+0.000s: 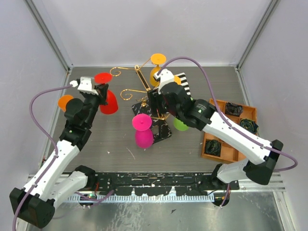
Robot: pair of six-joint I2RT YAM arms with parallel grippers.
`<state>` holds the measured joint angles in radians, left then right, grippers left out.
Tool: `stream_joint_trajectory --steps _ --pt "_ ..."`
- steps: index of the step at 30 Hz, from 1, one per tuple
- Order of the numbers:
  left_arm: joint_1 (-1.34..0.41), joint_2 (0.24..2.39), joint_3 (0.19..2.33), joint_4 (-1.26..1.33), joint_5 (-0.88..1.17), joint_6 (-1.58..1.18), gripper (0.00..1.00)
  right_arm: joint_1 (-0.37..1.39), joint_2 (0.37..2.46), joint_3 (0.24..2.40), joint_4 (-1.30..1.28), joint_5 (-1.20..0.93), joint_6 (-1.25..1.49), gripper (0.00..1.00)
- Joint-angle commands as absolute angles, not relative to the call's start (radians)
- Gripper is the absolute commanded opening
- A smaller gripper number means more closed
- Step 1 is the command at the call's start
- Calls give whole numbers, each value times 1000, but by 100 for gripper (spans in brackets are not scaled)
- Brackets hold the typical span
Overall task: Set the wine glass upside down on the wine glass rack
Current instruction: Turn the wine glass upside down at the wine rack.
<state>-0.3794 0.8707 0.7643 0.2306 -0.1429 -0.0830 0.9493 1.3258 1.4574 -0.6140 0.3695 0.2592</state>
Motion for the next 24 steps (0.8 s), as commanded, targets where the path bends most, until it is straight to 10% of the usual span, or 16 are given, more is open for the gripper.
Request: stream_joint_trajectory --steps 1,24 --pt "-366 891 736 369 -96 -88 0 903 1367 1540 -566 299 220 66" --pt "-343 1071 610 792 57 -138 0 867 1451 1538 -554 296 182 45"
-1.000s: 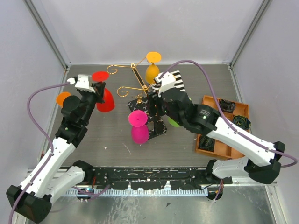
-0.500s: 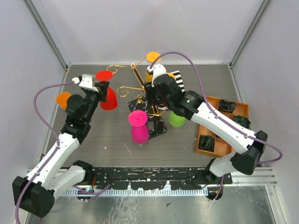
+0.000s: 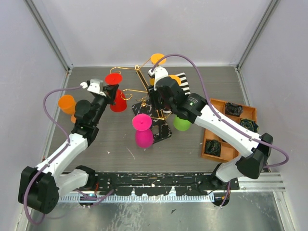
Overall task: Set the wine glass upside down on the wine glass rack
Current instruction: Turn the wine glass upside down at the wine rack.
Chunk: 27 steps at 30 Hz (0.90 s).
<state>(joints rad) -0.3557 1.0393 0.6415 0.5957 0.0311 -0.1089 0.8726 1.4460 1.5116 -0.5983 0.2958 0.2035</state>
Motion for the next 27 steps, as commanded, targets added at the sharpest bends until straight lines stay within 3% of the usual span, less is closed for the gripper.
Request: stream_joint_trajectory --steps 1,12,27 --pt "-335 1082 609 803 71 -149 0 867 1451 1536 -554 296 180 45" --pt "-270 1224 597 1004 221 -246 0 866 1446 1528 -551 298 173 45" --pt "-268 1399 597 1212 212 -277 0 864 1444 1520 -551 293 169 45"
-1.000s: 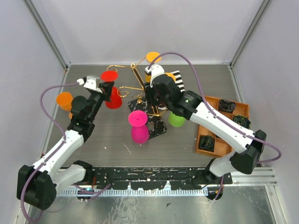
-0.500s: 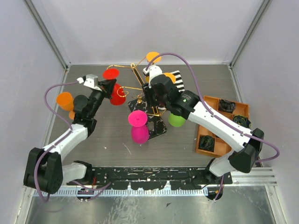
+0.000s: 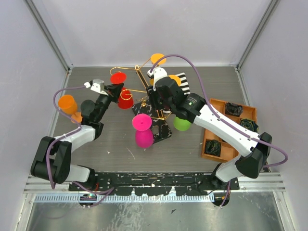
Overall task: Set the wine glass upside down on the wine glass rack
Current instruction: Turn the wine glass upside down at the wine rack.
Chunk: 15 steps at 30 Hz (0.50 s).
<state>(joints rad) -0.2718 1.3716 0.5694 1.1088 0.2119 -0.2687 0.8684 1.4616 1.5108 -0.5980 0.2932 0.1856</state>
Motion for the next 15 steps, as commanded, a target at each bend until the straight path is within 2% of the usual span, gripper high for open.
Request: stream_joint_trajectory --steps 1,11,15 --pt "-268 1407 602 1215 214 -279 0 864 1444 1519 -551 292 170 45" --pt "-266 1451 657 1197 198 -245 0 862 1453 1513 -546 287 164 45" --pt "-266 1471 677 1191 176 -234 0 861 1459 1511 -545 281 163 40"
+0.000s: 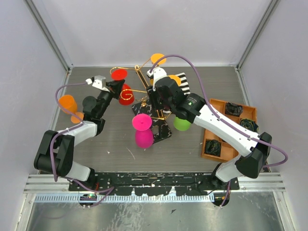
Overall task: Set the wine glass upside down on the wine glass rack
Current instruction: Turn the wine glass upside down at the wine rack.
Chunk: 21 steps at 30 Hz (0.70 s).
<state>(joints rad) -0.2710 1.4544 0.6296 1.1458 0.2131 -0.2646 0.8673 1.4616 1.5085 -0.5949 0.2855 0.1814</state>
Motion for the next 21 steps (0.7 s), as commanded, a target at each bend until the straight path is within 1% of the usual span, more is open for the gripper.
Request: stream_joint_trajectory --steps 1,5,15,21 --pt "-266 1477 681 1191 169 -232 0 862 1460 1511 -544 280 163 38" --pt "-264 1492 704 1190 157 -224 0 861 1462 1505 -544 281 163 35" --pt "-264 1523 736 1172 104 -202 0 857 1462 1500 -543 279 162 35" --pt "-264 1535 736 1166 69 -179 0 853 1471 1498 -543 282 160 31"
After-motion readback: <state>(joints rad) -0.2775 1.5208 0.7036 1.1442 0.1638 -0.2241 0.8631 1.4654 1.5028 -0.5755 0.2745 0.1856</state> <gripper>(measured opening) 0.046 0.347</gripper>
